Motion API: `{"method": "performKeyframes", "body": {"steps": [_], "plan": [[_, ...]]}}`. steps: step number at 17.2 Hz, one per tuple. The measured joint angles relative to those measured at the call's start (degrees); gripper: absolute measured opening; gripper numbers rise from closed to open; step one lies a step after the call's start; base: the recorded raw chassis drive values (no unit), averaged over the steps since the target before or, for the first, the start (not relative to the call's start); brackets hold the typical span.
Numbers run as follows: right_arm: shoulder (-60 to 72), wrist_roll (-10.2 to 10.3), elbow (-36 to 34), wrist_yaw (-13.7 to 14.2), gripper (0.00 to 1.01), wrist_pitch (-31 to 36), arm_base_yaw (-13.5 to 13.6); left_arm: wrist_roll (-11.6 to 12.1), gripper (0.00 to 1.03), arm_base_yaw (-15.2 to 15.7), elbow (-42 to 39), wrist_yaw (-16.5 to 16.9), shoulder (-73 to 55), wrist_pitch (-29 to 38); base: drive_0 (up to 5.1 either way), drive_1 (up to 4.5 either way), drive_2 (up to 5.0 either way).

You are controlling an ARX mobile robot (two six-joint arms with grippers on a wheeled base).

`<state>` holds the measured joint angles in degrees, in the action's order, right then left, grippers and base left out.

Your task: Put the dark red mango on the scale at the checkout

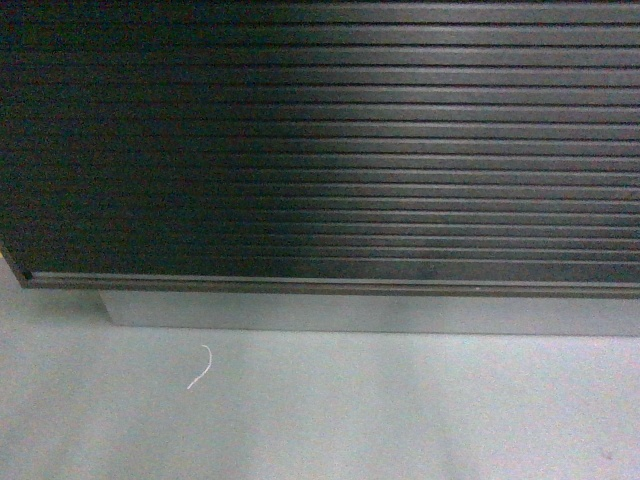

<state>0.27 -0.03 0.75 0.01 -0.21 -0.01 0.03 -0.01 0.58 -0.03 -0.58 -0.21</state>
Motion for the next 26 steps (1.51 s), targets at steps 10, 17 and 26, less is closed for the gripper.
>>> {"method": "performKeyframes", "body": {"steps": [10,17,26], "plan": [[0.0,0.0,0.0,0.0,0.98,0.0,0.0,0.0,0.98,0.0,0.0,0.0,0.02,0.02,0.0,2.36,-2.3],[0.0,0.0,0.0,0.0,0.98,0.0,0.0,0.0,0.98,0.0,0.0,0.02,0.02,0.0,0.0,2.35,-2.3],[0.0,0.0,0.0,-0.02,0.98,-0.02,0.0,0.0,0.98,0.0,0.0,0.02,0.0,-0.04,0.0,1.31,-1.3]]}}
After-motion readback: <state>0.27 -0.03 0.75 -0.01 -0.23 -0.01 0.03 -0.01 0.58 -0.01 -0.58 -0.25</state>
